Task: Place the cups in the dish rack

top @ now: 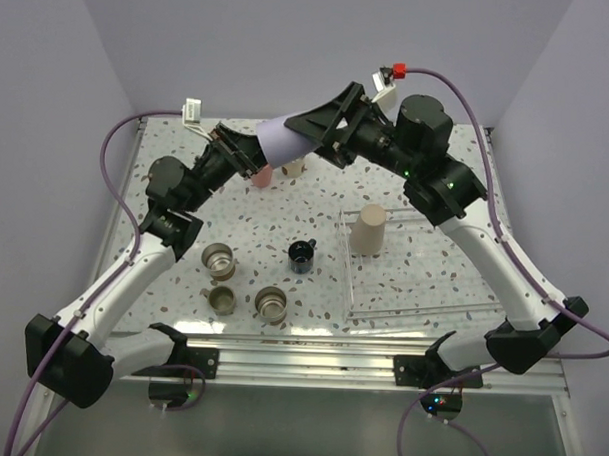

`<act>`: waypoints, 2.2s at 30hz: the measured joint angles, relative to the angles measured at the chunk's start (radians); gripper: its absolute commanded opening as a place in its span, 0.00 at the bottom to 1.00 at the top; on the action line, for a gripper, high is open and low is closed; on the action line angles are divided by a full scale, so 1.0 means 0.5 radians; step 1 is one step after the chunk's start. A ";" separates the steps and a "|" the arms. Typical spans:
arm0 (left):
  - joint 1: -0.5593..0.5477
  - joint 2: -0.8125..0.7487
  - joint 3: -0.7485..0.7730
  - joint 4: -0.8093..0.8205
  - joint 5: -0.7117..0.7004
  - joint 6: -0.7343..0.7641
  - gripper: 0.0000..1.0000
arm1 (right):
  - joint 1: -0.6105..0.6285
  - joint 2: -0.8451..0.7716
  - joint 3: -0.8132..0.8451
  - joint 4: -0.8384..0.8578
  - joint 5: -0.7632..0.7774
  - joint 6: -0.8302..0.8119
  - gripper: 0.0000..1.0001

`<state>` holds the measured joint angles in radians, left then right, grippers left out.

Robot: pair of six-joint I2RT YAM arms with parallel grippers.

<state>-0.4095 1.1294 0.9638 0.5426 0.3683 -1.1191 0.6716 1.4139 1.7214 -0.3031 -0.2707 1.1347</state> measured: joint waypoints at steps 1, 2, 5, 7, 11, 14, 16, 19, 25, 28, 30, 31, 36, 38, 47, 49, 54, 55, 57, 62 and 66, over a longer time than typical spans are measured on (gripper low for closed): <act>0.000 0.000 0.009 -0.040 -0.002 0.024 0.49 | -0.011 0.002 0.009 -0.027 0.000 -0.023 0.00; 0.000 0.000 0.017 -0.085 -0.005 0.052 0.52 | -0.030 0.002 0.019 -0.058 0.002 -0.050 0.00; 0.006 0.000 0.035 -0.234 -0.020 0.143 0.55 | -0.114 -0.006 0.051 -0.135 0.022 -0.154 0.00; 0.019 0.000 0.051 -0.356 -0.029 0.207 0.55 | -0.199 -0.025 0.060 -0.199 0.042 -0.229 0.00; 0.074 0.001 0.168 -0.776 -0.112 0.401 0.54 | -0.384 -0.111 0.093 -0.477 0.223 -0.490 0.00; 0.159 0.001 0.291 -1.092 -0.197 0.565 0.53 | -0.426 -0.215 0.119 -0.697 0.462 -0.749 0.00; 0.234 0.000 0.338 -1.244 -0.240 0.664 0.53 | -0.423 -0.295 0.129 -0.826 0.630 -0.905 0.00; 0.329 0.002 0.355 -1.428 -0.282 0.777 0.53 | -0.414 -0.414 0.111 -0.995 0.901 -1.102 0.00; 0.383 0.085 0.381 -1.711 -0.346 0.974 0.54 | -0.437 -0.621 -0.203 -1.209 1.340 -1.293 0.00; 0.384 0.140 0.384 -1.762 -0.358 1.032 0.57 | -0.484 -0.653 -0.450 -1.283 1.421 -1.300 0.00; 0.387 0.172 0.386 -1.772 -0.361 1.061 0.57 | -0.525 -0.625 -0.597 -1.308 1.434 -1.293 0.00; 0.388 0.193 0.391 -1.777 -0.366 1.075 0.58 | -0.546 -0.596 -0.665 -1.318 1.435 -1.290 0.00; 0.402 0.313 0.436 -1.773 -0.375 1.096 0.58 | -0.616 -0.436 -0.842 -1.347 1.453 -1.261 0.00; 0.404 0.379 0.465 -1.764 -0.375 1.111 0.58 | -0.629 -0.380 -0.846 -1.332 1.465 -1.251 0.00; 0.424 0.663 0.645 -1.746 -0.370 1.182 0.58 | -0.706 -0.230 -1.079 -1.073 1.500 -1.197 0.00; 0.436 0.723 0.685 -1.735 -0.365 1.199 0.58 | -0.716 -0.196 -1.144 -1.009 1.499 -1.191 0.00; 0.475 0.847 0.783 -1.730 -0.339 1.237 0.57 | -0.721 -0.179 -1.303 -0.804 1.485 -1.159 0.00; 0.484 0.870 0.803 -1.729 -0.333 1.243 0.57 | -0.721 -0.170 -1.325 -0.765 1.480 -1.150 0.00; 0.507 0.909 0.842 -1.731 -0.325 1.260 0.57 | -0.721 -0.132 -1.347 -0.698 1.471 -1.127 0.00; 0.562 0.977 0.929 -1.733 -0.312 1.295 0.57 | -0.721 -0.002 -1.386 -0.564 1.452 -1.064 0.09; 0.594 0.998 0.958 -1.733 -0.304 1.322 0.57 | -0.721 0.016 -1.389 -0.511 1.452 -1.040 0.35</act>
<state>-0.1123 1.6283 1.4429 -0.3241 0.2161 -0.4580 0.3111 1.4220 1.0271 -0.5587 0.4553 0.6147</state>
